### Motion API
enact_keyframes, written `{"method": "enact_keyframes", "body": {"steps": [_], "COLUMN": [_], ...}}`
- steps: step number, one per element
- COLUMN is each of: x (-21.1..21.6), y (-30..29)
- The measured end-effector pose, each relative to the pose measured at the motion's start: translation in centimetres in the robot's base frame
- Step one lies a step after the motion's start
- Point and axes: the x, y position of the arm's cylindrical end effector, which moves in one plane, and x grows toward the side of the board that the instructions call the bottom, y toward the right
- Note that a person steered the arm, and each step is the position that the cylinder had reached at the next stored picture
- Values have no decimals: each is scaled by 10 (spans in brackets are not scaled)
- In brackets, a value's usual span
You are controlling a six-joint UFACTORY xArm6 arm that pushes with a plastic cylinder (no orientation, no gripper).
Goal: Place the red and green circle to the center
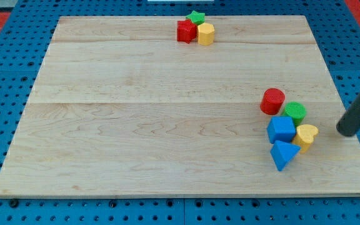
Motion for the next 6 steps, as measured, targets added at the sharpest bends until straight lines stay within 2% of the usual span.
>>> {"method": "enact_keyframes", "body": {"steps": [1,2,3,4,5,6], "x": [-9,-59,-72,-59,-78,-116], "y": [-62,-110,-136,-76,-66,-133]}}
